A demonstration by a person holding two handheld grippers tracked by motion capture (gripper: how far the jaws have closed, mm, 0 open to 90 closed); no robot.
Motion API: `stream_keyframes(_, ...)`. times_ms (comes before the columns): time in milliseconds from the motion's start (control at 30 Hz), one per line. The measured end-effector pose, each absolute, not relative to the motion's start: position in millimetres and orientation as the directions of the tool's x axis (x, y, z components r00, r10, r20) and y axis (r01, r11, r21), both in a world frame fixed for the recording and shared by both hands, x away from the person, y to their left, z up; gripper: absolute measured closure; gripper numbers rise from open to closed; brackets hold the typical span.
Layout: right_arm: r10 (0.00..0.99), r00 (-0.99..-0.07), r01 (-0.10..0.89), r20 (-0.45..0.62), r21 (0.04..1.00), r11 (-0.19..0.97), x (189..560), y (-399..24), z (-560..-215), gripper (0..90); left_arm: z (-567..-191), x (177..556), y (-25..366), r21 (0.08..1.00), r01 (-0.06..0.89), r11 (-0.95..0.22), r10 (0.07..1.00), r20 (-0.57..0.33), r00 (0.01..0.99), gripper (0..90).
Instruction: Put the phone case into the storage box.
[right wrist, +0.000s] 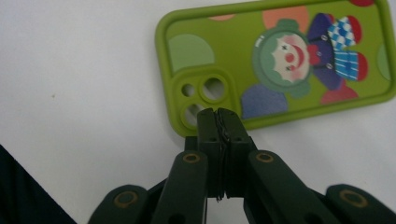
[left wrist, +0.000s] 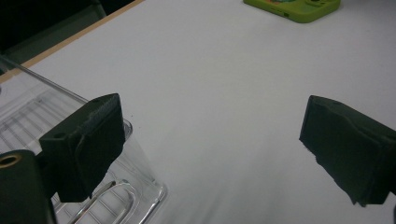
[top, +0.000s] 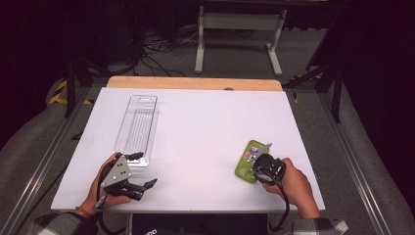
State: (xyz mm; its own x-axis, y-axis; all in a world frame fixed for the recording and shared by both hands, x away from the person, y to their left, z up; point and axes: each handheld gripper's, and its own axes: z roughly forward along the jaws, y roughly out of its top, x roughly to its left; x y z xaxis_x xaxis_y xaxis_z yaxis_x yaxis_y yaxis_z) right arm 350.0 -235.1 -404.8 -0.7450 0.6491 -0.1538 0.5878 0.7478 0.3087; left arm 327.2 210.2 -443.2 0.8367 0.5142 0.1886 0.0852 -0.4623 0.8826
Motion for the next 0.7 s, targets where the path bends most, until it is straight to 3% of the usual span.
stream_keyframes(467,0.622,-0.775,0.599,-0.116,0.181,0.780,351,-241,-415,89.8,-442,326,212,0.895,0.078,-0.439,0.513,0.179,0.839,7.2)
stream_keyframes(700,0.596,-0.795,0.570,-0.112,0.196,0.798,357,-227,-418,88.6,-440,326,214,0.895,0.077,-0.439,0.516,0.182,0.837,7.1)
